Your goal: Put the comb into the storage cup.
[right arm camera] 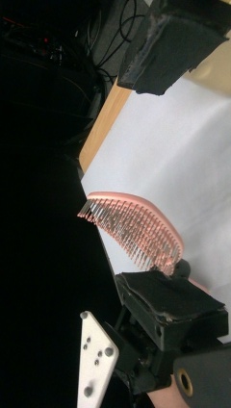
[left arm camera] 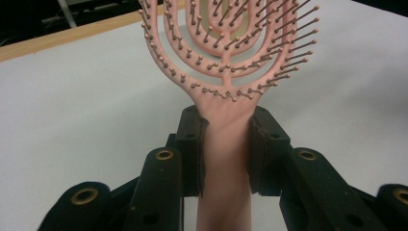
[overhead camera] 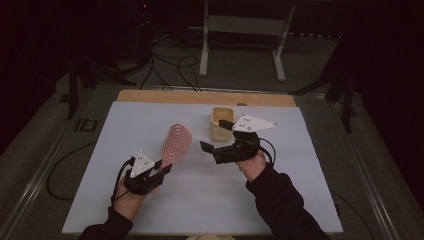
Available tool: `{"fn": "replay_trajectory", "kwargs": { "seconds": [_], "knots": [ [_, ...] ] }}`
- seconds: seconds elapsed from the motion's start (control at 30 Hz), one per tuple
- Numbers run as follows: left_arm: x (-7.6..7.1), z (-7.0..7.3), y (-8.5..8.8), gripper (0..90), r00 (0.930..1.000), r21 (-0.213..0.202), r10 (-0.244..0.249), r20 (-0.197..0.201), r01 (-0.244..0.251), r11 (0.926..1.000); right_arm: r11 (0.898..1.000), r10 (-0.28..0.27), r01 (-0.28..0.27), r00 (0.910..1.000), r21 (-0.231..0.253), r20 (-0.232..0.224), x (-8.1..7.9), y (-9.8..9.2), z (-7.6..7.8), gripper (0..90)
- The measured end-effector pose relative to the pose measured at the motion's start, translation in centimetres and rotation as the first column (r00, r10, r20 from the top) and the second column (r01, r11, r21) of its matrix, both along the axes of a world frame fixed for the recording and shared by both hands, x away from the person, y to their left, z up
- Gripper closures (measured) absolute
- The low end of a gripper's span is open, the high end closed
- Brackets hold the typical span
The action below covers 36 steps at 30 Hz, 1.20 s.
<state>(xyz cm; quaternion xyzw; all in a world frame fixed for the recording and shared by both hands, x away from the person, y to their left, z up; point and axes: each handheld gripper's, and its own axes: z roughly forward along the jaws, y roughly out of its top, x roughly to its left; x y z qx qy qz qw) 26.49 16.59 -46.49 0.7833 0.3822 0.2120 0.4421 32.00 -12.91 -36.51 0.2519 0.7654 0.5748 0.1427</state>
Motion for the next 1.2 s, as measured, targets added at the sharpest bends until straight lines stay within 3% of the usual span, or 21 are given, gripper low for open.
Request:
{"fn": "replay_trajectory", "kwargs": {
  "seconds": [0.17,0.33,0.57,0.73,0.93,1.2],
  "knots": [
    [0.0,0.0,0.0,70.8,1.0,-0.006,-0.002,0.004,0.002,1.0,1.0,0.018,-0.018,0.9996,0.015,-0.02,0.6,1.0,-0.4,8.1],
    [-0.1,-0.1,-0.1,70.8,1.0,-0.007,-0.008,0.005,0.008,0.9999,0.999,0.015,-0.012,0.9969,0.048,-0.078,1.5,2.0,-0.9,8.1],
    [-0.1,-0.2,-0.2,70.8,0.9999,-0.01,-0.014,0.002,0.014,0.9999,0.999,0.005,0.001,0.993,0.047,-0.118,2.0,3.7,-1.5,8.4],
    [-0.1,-0.2,-0.2,70.8,0.9998,-0.007,-0.015,0.015,0.015,0.9999,1.0,-0.011,0.014,0.9898,0.02,-0.142,2.5,4.9,-1.8,8.4],
    [-0.2,-0.2,-0.2,70.8,0.9996,-0.011,-0.018,0.023,0.018,0.9998,0.998,-0.024,0.038,0.9754,0.057,-0.219,3.0,5.6,-2.4,13.2],
    [-0.2,-0.2,-0.3,70.7,0.9994,-0.011,-0.016,0.031,0.016,0.9998,0.996,-0.003,0.033,0.9441,0.085,-0.33,3.5,6.3,-3.2,23.5]
  ]
}}
